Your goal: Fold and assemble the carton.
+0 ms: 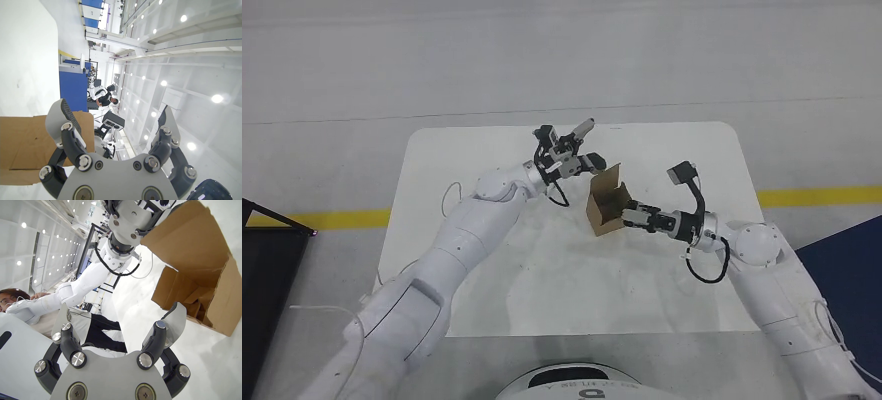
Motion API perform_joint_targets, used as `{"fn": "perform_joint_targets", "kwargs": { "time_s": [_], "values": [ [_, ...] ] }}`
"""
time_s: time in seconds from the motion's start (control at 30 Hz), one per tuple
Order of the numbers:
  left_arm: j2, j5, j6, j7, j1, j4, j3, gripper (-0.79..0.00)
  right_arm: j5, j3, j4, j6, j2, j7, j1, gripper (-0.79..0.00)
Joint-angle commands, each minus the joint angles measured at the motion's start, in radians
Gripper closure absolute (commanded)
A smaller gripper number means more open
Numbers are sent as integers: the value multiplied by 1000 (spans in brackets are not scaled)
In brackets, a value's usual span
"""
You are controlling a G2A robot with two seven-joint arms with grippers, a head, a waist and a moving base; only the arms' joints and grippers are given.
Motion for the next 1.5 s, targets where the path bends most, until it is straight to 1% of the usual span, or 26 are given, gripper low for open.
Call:
{"fn": "perform_joint_targets", "kwargs": {
  "time_s": [0.0, 0.07, 0.13, 0.2, 0.27, 0.33, 0.37, 0.47, 0.57, 0.63, 0.7, 0.83, 0.93, 1.1, 1.23, 1.3, 1.47],
  "values": [
    [3, 8, -39, -18, 4, 9, -13, -785, -2, 11, -7, -16, 1, -5, 5, -785],
    [14, 15, -77, -44, 17, 6, -40, -785, -6, 23, -20, -30, 4, -6, 12, -785],
    [33, 42, -106, -73, 44, -13, -69, -785, -3, 34, -40, -36, 5, -11, 19, -785],
    [59, 80, -111, -88, 77, -46, -105, -785, 16, 35, -54, -42, 5, -11, 23, -785],
    [88, 110, -92, -90, 126, -101, -150, -785, 16, 35, -54, -42, 5, -11, 23, -785],
    [122, 156, -61, -78, 191, -173, -202, -785, 13, 36, -52, -39, 5, -19, 23, -785],
    [138, 183, -44, -62, 223, -217, -231, -785, -5, 37, -42, -22, 4, -45, 25, -785],
    [180, 260, 30, -14, 332, -378, -308, -785, -48, 33, 1, -8, 1, -103, 46, -785],
    [208, 312, 137, 7, 426, -531, -361, -785, -76, 35, 39, -10, 1, -125, 59, -785],
    [219, 339, 201, 5, 468, -600, -376, -785, -120, 36, 67, 1, 3, -125, 64, -785],
    [224, 360, 251, 9, 491, -639, -378, -785, -141, 27, 81, 7, 2, -135, 65, -785],
    [224, 370, 274, 28, 498, -654, -369, -785, -187, 13, 117, 20, 2, -148, 61, -785],
    [219, 378, 273, 41, 484, -626, -352, -785, -207, -2, 118, 29, 0, -159, 58, -785],
    [208, 375, 260, 50, 456, -569, -316, -785, -193, -17, 110, 33, 0, -135, 52, -785],
    [202, 392, 229, 89, 440, -538, -308, -785, -146, -34, 91, 44, 1, -74, 50, -785],
    [201, 386, 225, 88, 437, -530, -310, -785, -111, -44, 79, 42, 0, -39, 49, -785],
    [202, 385, 211, 96, 443, -535, -320, -785, -64, -79, 41, 50, -1, 39, 51, -785]
  ]
}}
